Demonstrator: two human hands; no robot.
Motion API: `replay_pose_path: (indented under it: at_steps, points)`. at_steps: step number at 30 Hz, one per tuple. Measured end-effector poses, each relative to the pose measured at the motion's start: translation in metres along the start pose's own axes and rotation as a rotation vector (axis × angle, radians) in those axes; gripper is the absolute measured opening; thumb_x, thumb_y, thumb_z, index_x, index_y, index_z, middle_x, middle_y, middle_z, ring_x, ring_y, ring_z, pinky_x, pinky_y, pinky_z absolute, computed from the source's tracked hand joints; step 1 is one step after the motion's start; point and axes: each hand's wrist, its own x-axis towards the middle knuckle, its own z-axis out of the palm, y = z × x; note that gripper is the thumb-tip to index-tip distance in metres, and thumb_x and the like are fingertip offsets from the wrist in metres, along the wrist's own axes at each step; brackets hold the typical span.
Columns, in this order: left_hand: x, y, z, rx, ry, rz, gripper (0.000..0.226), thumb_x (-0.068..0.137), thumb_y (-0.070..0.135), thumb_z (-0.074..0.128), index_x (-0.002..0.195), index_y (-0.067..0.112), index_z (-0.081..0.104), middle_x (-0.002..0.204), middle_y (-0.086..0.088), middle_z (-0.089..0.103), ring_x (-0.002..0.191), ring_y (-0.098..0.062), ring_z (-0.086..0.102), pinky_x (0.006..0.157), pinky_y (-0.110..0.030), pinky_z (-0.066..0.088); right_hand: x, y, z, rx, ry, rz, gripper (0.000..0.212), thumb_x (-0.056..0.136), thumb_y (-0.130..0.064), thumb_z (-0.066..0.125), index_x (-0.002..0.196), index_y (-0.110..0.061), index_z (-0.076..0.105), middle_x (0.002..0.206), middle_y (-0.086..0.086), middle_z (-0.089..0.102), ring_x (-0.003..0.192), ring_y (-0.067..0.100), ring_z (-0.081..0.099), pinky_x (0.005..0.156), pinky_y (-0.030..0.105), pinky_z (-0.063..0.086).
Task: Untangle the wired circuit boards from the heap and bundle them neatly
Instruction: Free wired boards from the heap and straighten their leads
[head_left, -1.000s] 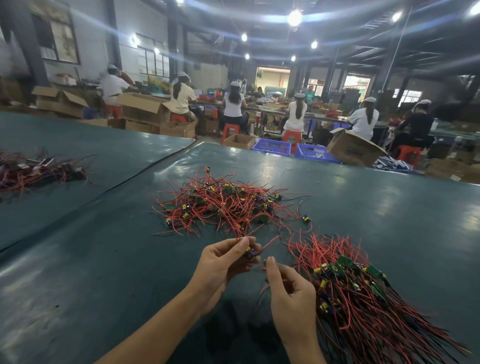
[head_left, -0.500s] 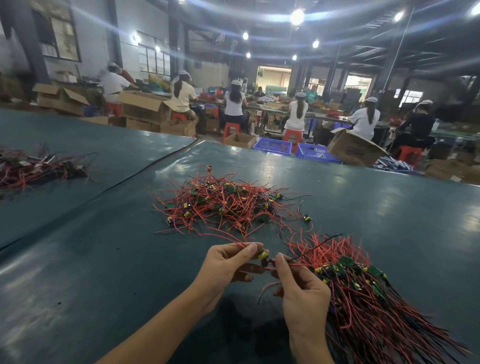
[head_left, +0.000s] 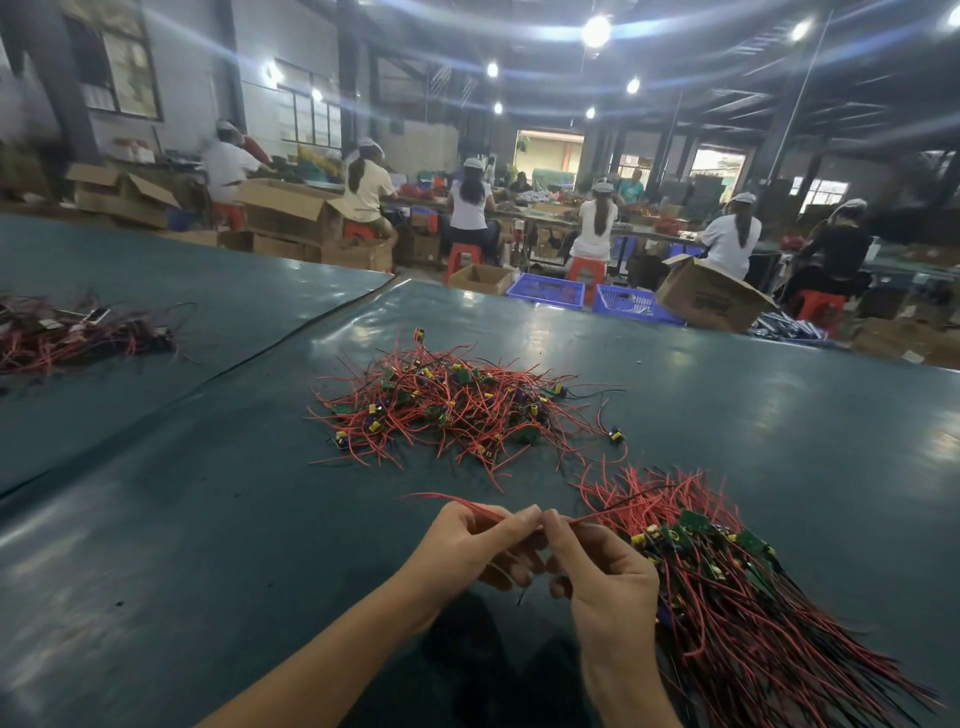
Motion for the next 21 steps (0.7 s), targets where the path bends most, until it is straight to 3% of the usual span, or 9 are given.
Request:
replay_pose_path:
  at_steps: [5,8,11,17,21]
  points:
    - [-0.001,0.003,0.003,0.054,0.025,0.071,0.036,0.072,0.053,0.071,0.071,0.017,0.076,0.067,-0.007,0.071,0.060,-0.014,0.066,0.062,-0.020,0.050,0.004,0.000,-0.002,0.152,0.173,0.216,0.025,0.081,-0.018,0.075,0.057,-0.011,0.071,0.065,0.012,0.071,0.057,0.024,0.066,0.061,0.036,0.055]
    - [0.000,0.006,0.004,0.041,0.037,0.110,0.036,0.077,0.046,0.071,0.070,0.010,0.076,0.063,-0.009,0.070,0.055,-0.014,0.064,0.059,-0.020,0.050,0.009,-0.005,-0.002,0.226,0.244,0.267,0.023,0.081,-0.016,0.075,0.060,-0.013,0.069,0.056,0.002,0.064,0.048,0.013,0.057,0.049,0.025,0.049]
    - [-0.001,0.010,0.000,0.023,0.079,0.159,0.036,0.080,0.041,0.071,0.067,0.008,0.074,0.060,-0.012,0.068,0.052,-0.016,0.061,0.055,-0.021,0.048,0.015,-0.008,-0.007,0.249,0.303,0.266,0.018,0.082,-0.020,0.076,0.066,-0.014,0.069,0.051,-0.003,0.060,0.036,0.006,0.045,0.033,0.014,0.033]
    - [0.002,0.016,-0.015,0.014,0.118,0.214,0.030,0.082,0.033,0.072,0.064,0.009,0.075,0.062,-0.016,0.068,0.052,-0.018,0.061,0.052,-0.021,0.048,0.024,-0.014,-0.020,0.393,0.360,0.228,0.007,0.083,-0.010,0.073,0.079,-0.013,0.069,0.051,-0.008,0.059,0.039,0.000,0.043,0.035,0.014,0.036]
    - [0.002,0.010,-0.009,0.039,0.077,0.195,0.030,0.083,0.036,0.070,0.065,0.013,0.075,0.063,-0.012,0.070,0.054,-0.016,0.061,0.056,-0.021,0.048,0.024,-0.009,-0.022,0.391,0.415,0.188,0.012,0.085,-0.014,0.073,0.078,-0.017,0.065,0.051,-0.009,0.054,0.039,0.000,0.041,0.036,0.015,0.035]
